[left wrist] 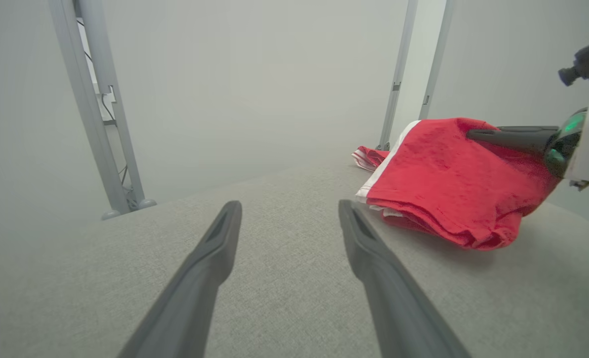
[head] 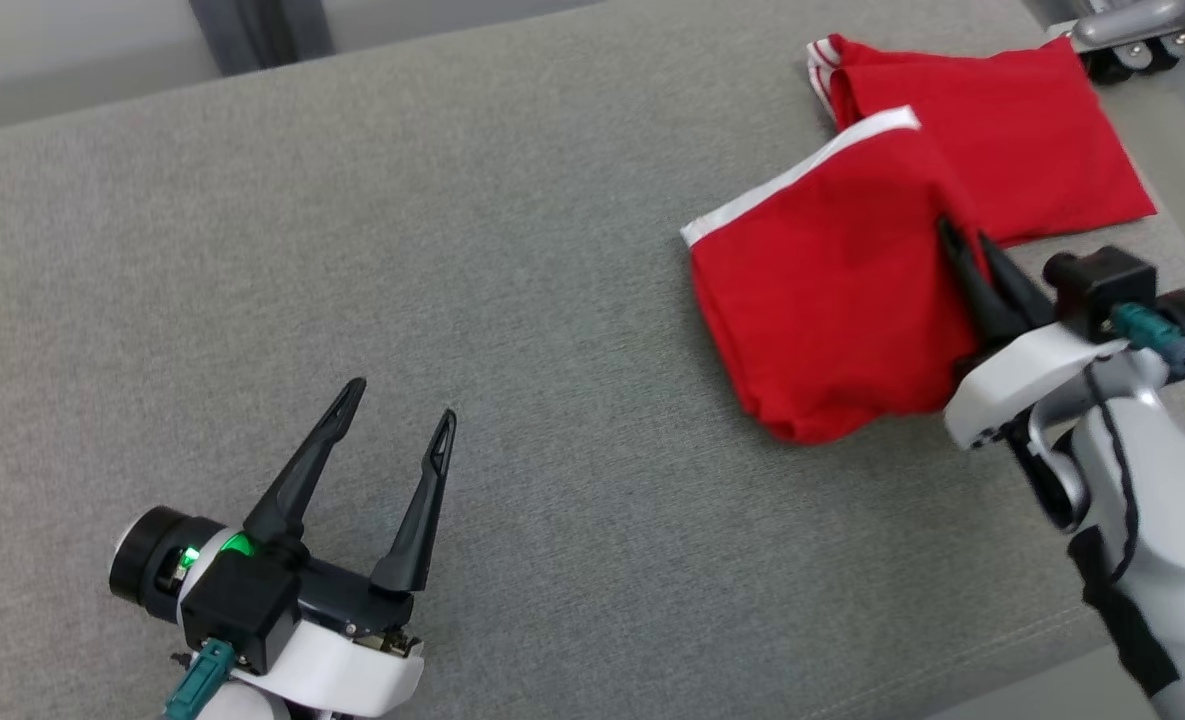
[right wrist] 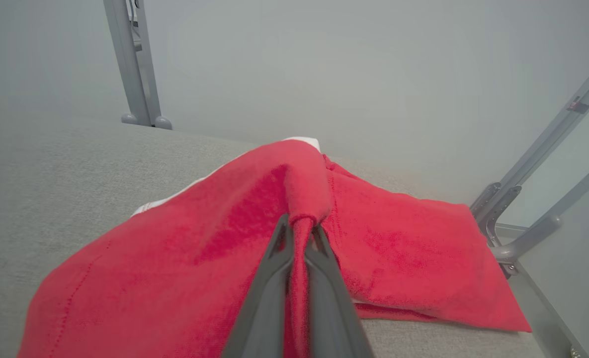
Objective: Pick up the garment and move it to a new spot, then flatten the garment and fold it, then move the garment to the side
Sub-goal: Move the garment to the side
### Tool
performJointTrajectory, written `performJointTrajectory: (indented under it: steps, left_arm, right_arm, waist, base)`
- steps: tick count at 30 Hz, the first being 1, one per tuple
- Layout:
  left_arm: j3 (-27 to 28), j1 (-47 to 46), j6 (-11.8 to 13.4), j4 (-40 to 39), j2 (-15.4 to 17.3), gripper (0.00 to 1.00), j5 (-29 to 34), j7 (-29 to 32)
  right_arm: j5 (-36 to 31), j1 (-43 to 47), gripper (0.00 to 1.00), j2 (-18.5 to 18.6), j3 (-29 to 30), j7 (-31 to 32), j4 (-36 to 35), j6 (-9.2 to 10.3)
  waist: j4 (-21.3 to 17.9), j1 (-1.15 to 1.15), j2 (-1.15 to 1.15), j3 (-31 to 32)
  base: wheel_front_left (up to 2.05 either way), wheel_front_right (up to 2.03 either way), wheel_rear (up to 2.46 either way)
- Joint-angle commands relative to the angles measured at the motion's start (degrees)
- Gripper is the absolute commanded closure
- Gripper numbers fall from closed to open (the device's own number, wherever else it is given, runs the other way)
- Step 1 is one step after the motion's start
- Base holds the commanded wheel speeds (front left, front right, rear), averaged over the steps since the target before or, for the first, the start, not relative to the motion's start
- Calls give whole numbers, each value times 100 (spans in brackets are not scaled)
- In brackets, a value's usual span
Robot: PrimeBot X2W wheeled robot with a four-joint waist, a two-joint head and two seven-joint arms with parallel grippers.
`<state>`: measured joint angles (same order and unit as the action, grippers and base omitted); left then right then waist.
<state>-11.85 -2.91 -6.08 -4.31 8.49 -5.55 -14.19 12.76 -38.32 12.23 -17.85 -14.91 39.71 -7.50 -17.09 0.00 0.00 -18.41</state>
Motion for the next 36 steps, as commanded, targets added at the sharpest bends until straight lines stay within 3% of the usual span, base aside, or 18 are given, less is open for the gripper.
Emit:
performJointTrajectory:
  steps: [1, 14, 19, 26, 36]
  left_arm:
    - [-33, -174, -39, -186, 64, 0, -1, 38]
    - [-104, -650, -86, -1291, 354, 0, -85, 295]
    - [-121, -782, -101, -1535, 505, 0, -100, 397]
    - [-295, -975, -118, -1729, 669, 0, -104, 554]
    - [-360, -1070, -123, -1761, 769, 0, -163, 604]
  right_arm:
    - [-151, -240, 100, 189, 106, -39, 20, 2]
    - [-1572, -1225, 100, 1048, 1158, -39, 237, 2]
    - [-2276, -1428, 100, 877, 1719, -6, 170, 3]
    - [-3039, -1567, 100, 466, 1967, 30, 154, 3]
    - [-4681, -1527, 100, 223, 2662, 1, -351, 3]
  waist:
    - [254, 0, 0, -384]
    - [481, 0, 0, -1269]
    - [284, 0, 0, -1484]
    - [9, 0, 0, -1670]
    - [17, 0, 0, -1714]
  base:
    - [0, 0, 0]
    - [0, 0, 0]
    - [0, 0, 0]
    - [0, 0, 0]
    - [0, 0, 0]
